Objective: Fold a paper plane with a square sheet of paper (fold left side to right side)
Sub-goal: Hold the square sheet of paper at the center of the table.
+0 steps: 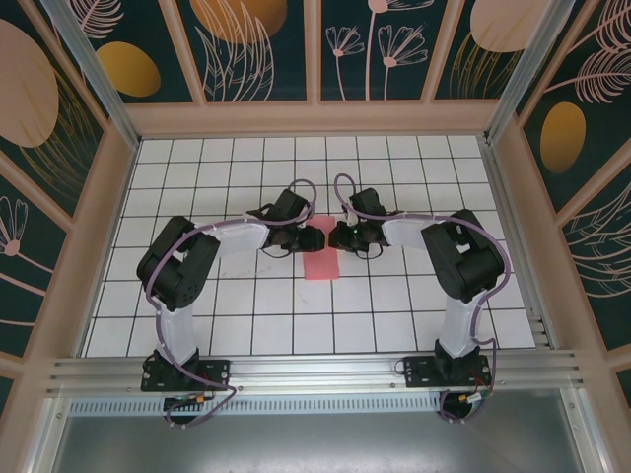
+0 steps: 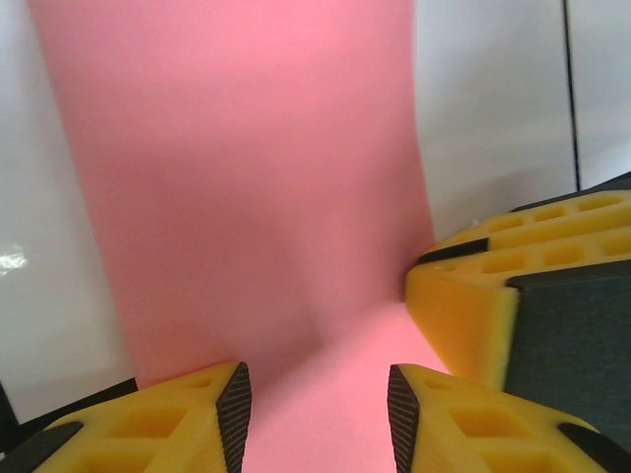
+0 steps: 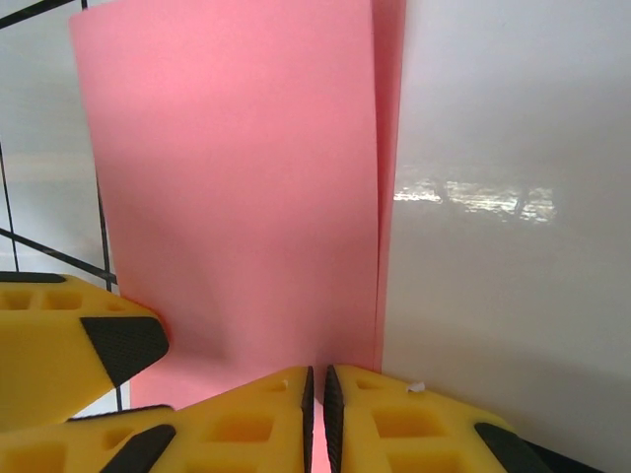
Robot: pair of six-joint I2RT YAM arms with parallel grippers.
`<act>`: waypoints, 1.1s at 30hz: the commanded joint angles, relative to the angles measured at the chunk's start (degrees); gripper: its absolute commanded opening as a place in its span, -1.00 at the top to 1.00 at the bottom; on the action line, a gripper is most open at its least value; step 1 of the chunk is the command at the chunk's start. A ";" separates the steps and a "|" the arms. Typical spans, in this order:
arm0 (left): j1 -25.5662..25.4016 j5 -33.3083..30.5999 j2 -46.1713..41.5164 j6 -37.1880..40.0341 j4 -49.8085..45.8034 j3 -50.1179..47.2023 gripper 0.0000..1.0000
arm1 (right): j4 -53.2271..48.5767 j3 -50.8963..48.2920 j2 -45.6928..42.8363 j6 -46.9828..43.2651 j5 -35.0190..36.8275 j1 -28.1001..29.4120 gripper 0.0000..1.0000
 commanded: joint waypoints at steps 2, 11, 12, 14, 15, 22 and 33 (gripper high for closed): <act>0.23 -1.06 1.47 0.65 0.52 -1.56 0.12 | -5.17 -0.67 3.45 -1.64 4.54 0.94 0.65; 0.19 -0.98 1.80 1.30 0.87 -2.93 0.12 | -0.38 -1.52 -1.80 -2.01 0.49 0.29 0.65; 0.24 -0.98 1.87 1.35 0.83 -3.02 0.12 | 0.34 -1.50 -2.94 -1.92 -0.57 -0.07 0.65; 0.23 -0.98 1.86 1.39 0.79 -3.20 0.12 | 1.46 -1.32 -4.94 -1.52 -2.45 -1.01 0.65; 0.23 -0.98 1.98 1.39 0.83 -3.25 0.12 | 1.90 -1.06 -5.61 -1.34 -3.54 -1.54 0.65; 0.17 -1.35 2.07 1.30 1.08 -3.37 0.13 | 2.38 4.34 -2.45 -0.63 -6.30 -2.58 0.68; 0.23 -1.46 1.82 1.32 1.14 -3.38 0.13 | 4.52 11.82 7.55 1.59 -7.93 -2.14 0.70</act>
